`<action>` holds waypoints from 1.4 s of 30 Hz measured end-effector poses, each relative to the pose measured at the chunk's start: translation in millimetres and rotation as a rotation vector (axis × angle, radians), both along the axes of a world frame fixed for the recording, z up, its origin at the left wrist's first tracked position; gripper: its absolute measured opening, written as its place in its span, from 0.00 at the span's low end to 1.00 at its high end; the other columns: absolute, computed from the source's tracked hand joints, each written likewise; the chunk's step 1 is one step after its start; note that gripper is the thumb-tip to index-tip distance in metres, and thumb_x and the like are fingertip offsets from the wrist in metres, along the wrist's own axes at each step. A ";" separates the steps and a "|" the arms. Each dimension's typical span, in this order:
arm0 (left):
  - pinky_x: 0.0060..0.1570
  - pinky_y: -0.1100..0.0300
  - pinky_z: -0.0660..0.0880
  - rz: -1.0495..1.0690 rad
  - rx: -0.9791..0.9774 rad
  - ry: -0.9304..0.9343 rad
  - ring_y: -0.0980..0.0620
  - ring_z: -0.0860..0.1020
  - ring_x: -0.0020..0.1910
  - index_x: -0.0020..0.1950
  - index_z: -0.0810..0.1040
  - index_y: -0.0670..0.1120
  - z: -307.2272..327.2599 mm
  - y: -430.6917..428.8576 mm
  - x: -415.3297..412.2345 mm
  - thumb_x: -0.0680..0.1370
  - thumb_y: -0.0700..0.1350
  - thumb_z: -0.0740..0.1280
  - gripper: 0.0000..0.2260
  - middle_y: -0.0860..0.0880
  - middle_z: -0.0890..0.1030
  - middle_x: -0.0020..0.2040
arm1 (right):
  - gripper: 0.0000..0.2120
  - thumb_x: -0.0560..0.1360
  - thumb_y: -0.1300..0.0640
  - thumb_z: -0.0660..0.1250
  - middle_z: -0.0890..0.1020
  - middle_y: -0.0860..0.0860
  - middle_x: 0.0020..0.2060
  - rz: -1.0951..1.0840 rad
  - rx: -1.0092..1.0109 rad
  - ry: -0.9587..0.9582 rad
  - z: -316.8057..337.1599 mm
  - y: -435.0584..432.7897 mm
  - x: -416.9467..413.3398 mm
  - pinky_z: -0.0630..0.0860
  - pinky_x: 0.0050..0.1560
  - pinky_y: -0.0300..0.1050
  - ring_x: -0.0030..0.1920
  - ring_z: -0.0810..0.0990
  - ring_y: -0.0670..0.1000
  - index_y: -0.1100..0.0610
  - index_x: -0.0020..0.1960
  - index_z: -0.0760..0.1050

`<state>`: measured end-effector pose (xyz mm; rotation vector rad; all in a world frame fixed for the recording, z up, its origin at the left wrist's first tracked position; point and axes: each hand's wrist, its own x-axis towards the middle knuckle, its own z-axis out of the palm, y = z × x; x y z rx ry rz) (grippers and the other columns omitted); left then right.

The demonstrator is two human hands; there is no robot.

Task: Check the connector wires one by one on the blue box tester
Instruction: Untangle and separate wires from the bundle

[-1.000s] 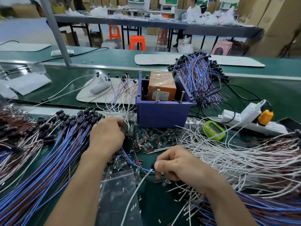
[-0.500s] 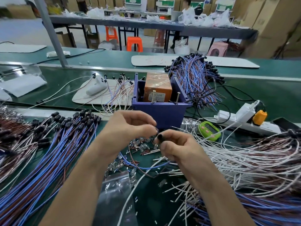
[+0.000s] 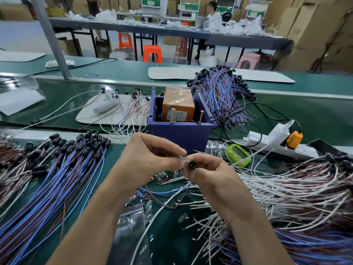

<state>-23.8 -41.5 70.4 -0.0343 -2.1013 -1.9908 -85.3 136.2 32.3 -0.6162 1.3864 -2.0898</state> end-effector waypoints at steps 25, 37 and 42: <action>0.37 0.65 0.81 0.176 -0.370 0.043 0.57 0.86 0.35 0.41 0.89 0.58 3.8 3.5 6.7 0.67 0.37 0.82 0.15 0.57 0.87 0.36 | 0.14 0.64 0.65 0.74 0.86 0.55 0.37 -0.203 0.137 0.046 -3.9 -7.1 1.6 0.74 0.37 0.34 0.34 0.80 0.45 0.58 0.48 0.87; 0.31 0.70 0.74 0.235 -0.447 0.032 0.62 0.82 0.31 0.41 0.89 0.58 -0.8 6.2 4.0 0.67 0.44 0.83 0.10 0.60 0.85 0.32 | 0.13 0.68 0.65 0.75 0.88 0.52 0.41 -0.340 0.145 0.256 -5.6 -10.4 3.4 0.80 0.45 0.38 0.43 0.87 0.49 0.50 0.46 0.88; 0.32 0.66 0.77 0.260 -0.469 0.028 0.60 0.83 0.31 0.41 0.87 0.63 -3.2 10.0 2.6 0.66 0.44 0.83 0.13 0.60 0.84 0.31 | 0.13 0.69 0.65 0.75 0.88 0.50 0.41 -0.374 0.180 0.342 -6.6 -9.0 3.7 0.82 0.46 0.40 0.44 0.88 0.50 0.48 0.46 0.88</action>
